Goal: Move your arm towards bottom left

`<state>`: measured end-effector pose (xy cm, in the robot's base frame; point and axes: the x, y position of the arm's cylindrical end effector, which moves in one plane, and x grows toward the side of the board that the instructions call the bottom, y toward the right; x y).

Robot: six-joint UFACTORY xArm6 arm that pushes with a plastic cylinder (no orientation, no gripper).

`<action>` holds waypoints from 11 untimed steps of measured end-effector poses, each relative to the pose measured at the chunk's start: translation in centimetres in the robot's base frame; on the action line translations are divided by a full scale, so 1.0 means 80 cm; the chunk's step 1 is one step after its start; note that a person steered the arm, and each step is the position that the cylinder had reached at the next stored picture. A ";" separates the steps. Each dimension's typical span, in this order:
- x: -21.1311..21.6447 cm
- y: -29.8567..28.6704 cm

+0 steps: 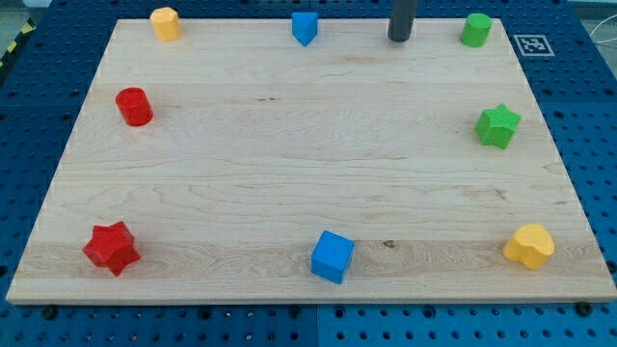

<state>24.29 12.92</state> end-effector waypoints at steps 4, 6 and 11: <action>0.135 -0.112; 0.216 -0.182; 0.306 -0.426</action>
<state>48.77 -21.19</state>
